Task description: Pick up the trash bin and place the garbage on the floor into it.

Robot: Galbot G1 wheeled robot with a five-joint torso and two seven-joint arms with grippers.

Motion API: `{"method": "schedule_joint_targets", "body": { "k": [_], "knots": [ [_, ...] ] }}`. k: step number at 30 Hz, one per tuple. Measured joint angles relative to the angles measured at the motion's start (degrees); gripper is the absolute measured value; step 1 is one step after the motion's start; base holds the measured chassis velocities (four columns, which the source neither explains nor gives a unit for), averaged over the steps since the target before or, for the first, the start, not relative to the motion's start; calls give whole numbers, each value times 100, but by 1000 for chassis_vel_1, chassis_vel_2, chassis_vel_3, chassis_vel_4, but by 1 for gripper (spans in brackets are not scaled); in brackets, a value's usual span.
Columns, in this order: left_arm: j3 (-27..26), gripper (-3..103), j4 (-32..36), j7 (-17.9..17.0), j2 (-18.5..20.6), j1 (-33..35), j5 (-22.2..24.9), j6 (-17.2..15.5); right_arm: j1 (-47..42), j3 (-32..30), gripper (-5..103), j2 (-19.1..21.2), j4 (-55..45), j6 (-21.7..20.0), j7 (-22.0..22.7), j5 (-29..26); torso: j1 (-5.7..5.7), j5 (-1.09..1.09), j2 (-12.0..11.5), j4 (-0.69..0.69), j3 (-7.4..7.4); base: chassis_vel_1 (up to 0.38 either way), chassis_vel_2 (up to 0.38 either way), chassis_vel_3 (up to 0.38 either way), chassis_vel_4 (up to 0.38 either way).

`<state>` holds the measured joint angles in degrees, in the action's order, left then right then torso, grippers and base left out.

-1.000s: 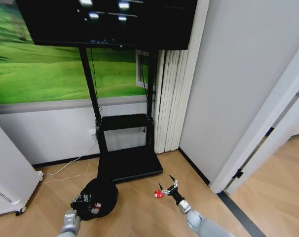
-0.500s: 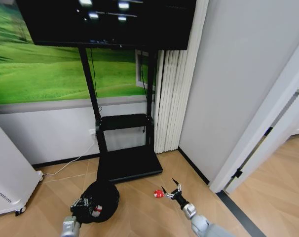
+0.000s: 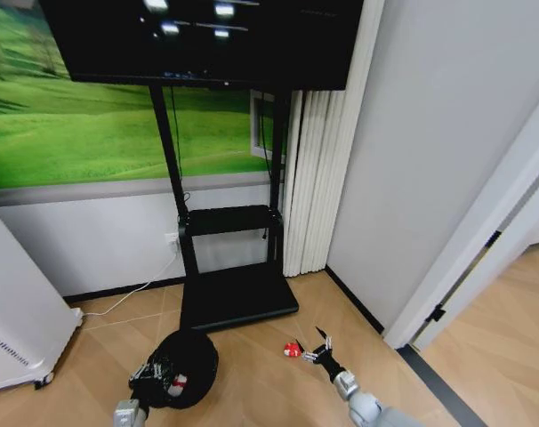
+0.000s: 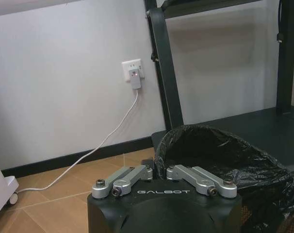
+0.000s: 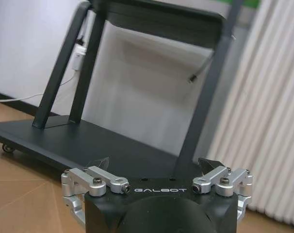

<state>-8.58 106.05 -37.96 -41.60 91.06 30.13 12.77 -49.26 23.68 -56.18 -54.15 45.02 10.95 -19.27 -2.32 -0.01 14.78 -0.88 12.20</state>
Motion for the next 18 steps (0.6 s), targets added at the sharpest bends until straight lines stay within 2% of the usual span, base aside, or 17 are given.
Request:
{"method": "schedule_joint_targets", "body": {
  "k": [2, 6, 10, 13, 18],
  "knots": [
    [-15, 7, -17, 20, -33, 15, -22, 12, -9, -81, 100, -67, 37, 56, 251, 342, 0, 3, 0, 1, 0, 7, 87, 6, -85],
    [-28, 7, -52, 38, -69, 26, -58, 31, -59, -113, 100, -78, -63, 76, 313, 323, -1, 0, 0, -3, 1, -47, 51, 38, -13],
    [-40, 7, -88, 50, -110, 32, -91, 63, -107, -189, 100, -88, -154, 86, 199, 417, -1, 0, 0, -4, 1, -16, -23, 8, 9],
    [-59, 7, -98, 73, -127, 84, -128, 82, -213, -159, 100, -6, -350, 87, -70, 237, -1, 1, 0, -3, 0, 0, 0, 0, 0],
    [-69, 7, -122, 89, -137, 100, -136, 99, -234, -122, 100, -1, -365, 87, -218, 143, 0, 1, 0, -3, 0, 0, 0, 0, 0]
  ]
}}
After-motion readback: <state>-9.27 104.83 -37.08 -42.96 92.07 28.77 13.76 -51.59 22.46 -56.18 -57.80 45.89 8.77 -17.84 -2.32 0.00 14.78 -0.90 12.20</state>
